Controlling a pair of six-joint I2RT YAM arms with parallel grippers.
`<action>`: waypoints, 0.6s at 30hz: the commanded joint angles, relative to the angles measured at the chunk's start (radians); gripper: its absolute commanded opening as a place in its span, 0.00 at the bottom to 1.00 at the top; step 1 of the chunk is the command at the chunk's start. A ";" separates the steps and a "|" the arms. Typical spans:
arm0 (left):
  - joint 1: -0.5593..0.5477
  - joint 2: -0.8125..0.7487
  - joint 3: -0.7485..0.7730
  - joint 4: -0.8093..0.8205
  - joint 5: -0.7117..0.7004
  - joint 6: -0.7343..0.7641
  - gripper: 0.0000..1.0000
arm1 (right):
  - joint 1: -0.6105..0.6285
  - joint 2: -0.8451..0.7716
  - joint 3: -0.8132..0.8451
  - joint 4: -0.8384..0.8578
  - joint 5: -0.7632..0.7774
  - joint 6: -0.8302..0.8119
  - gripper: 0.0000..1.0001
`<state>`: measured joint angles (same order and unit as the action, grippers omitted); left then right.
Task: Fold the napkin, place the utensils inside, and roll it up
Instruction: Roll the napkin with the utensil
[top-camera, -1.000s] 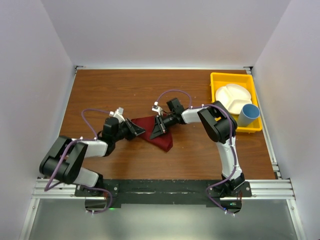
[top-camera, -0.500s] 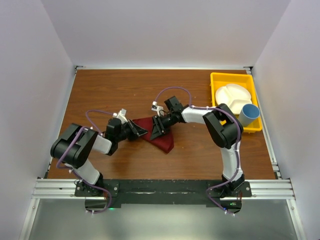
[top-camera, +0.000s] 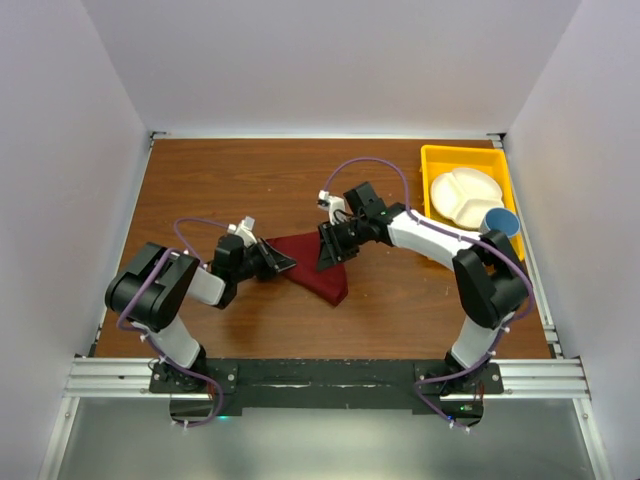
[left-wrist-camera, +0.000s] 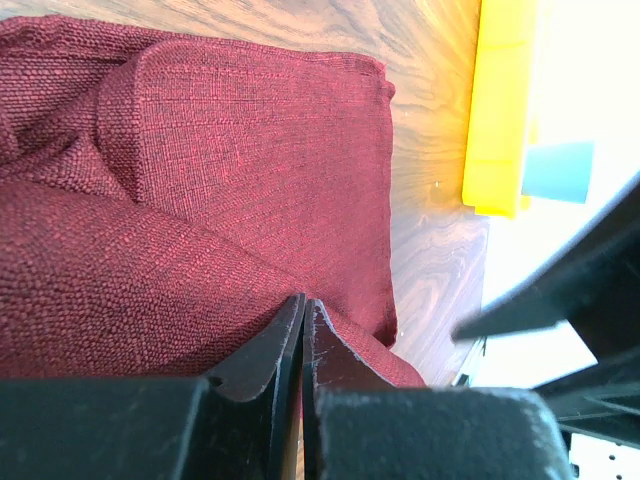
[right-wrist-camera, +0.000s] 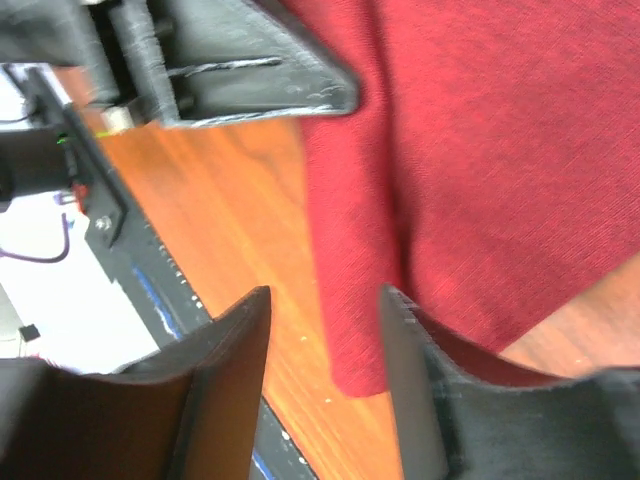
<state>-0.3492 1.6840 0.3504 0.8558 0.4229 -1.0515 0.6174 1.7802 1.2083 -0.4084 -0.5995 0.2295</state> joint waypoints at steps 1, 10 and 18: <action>-0.004 0.031 -0.004 -0.099 0.004 0.074 0.07 | 0.007 -0.012 -0.102 0.134 -0.075 0.060 0.30; -0.004 0.025 0.033 -0.167 0.022 0.104 0.07 | 0.004 0.016 -0.300 0.191 0.042 0.030 0.23; -0.004 0.022 0.094 -0.265 0.046 0.134 0.07 | 0.103 -0.142 -0.127 0.030 0.199 -0.070 0.46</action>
<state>-0.3492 1.6844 0.4156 0.7406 0.4622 -0.9913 0.6479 1.7100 0.9611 -0.2745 -0.5697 0.2615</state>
